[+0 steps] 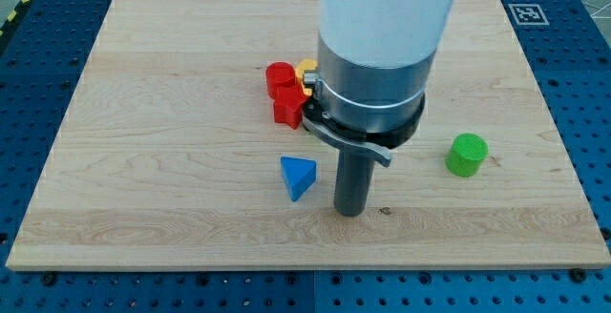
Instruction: Move the green circle above the blue triangle
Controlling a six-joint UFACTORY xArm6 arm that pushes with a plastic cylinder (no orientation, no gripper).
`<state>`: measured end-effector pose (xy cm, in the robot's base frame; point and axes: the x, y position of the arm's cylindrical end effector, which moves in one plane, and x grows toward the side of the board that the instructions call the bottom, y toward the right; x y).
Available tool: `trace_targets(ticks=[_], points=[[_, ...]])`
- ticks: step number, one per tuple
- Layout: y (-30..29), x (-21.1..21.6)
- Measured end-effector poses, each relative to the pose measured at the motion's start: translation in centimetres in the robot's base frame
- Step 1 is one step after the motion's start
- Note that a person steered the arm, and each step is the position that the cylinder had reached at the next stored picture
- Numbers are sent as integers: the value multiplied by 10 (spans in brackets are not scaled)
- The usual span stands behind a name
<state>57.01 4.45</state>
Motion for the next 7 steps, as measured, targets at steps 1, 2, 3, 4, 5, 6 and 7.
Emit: trace_targets(ticks=[1, 2, 3, 4, 5, 6, 7], points=[[25, 19], [64, 34], [107, 34], [146, 29], [165, 6], [166, -23], [166, -51]])
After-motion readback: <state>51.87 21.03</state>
